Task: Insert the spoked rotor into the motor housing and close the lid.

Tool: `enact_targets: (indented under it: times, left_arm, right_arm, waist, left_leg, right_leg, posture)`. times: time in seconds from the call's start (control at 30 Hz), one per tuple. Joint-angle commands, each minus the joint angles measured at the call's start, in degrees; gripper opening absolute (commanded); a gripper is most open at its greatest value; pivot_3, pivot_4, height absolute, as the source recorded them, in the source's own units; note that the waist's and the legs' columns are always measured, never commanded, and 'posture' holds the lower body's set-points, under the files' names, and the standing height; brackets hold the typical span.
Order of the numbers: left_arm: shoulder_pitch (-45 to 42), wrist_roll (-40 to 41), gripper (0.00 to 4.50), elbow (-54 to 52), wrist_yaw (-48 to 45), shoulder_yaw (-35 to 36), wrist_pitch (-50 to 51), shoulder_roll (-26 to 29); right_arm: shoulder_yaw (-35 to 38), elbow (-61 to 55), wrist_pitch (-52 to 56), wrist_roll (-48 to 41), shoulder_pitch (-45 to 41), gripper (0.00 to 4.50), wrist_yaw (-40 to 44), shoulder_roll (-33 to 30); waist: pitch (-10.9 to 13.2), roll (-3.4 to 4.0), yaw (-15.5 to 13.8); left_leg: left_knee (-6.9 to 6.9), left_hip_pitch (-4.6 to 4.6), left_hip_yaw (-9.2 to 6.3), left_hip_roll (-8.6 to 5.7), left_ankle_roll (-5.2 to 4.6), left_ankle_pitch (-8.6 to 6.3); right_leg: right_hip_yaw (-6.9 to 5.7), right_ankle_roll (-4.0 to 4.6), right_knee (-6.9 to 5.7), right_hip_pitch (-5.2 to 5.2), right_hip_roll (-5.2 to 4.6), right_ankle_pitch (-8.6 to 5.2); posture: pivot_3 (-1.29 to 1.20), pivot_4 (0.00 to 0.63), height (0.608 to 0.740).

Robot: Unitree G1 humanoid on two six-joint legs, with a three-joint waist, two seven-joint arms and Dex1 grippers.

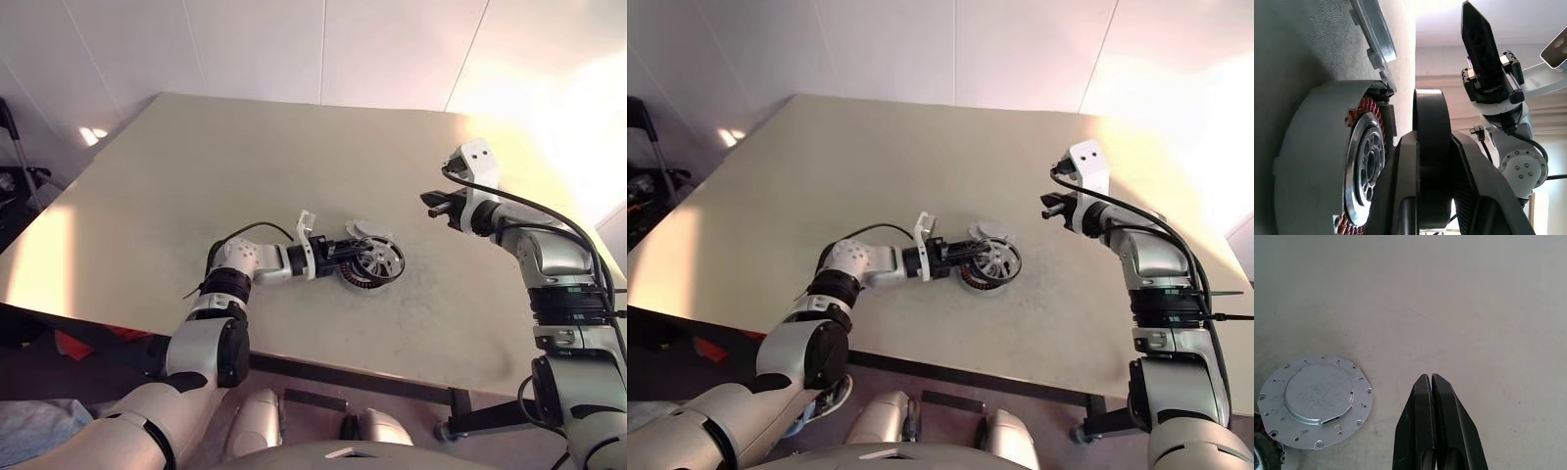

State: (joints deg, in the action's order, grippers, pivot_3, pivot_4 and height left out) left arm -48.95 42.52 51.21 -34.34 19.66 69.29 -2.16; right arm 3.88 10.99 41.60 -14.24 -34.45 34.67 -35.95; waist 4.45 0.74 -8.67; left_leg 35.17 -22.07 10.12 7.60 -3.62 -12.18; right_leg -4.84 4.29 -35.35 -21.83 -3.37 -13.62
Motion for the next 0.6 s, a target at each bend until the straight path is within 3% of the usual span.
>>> enact_targets:
  times: [0.03, 0.47, 0.6]
  left_arm:
    - [0.05, 0.58, 0.81, -2.18, -1.23, 0.69, 0.49, 1.20]
    - [2.79, -2.70, 0.81, -4.51, -1.71, -3.57, -2.11, 0.96]
    - [2.34, -2.83, 1.79, -4.50, -2.42, -3.47, -3.04, 0.98]
  right_arm:
    - [1.86, -1.90, -0.73, -0.16, -0.70, 0.00, -0.32, -0.86]
    - [0.51, 1.06, -2.02, 0.77, -3.51, 0.00, 0.29, -0.06]
    - [0.50, 0.85, -2.18, 0.87, -3.28, 0.00, 0.40, 0.02]
  waist:
    - [0.00, 0.00, 0.04]
    - [-0.01, 0.01, 0.01]
    - [-0.01, 0.02, -0.05]
  left_leg:
    - [0.00, 0.00, 0.00, 0.00, 0.00, 0.00]
    - [0.01, 0.10, 0.00, 0.00, 0.00, 0.00]
    - [0.01, 0.28, 0.00, 0.00, -0.01, -0.01]
  right_leg:
    - [0.00, 0.00, 0.00, 0.00, 0.00, 0.00]
    - [0.00, 0.00, -0.01, 0.14, 0.00, 0.00]
    - [0.00, 0.00, 0.05, 0.38, -0.01, 0.00]
  posture:
    - [0.00, 0.000, 0.740]
    - [0.00, 0.000, 0.740]
    - [0.00, 0.000, 0.740]
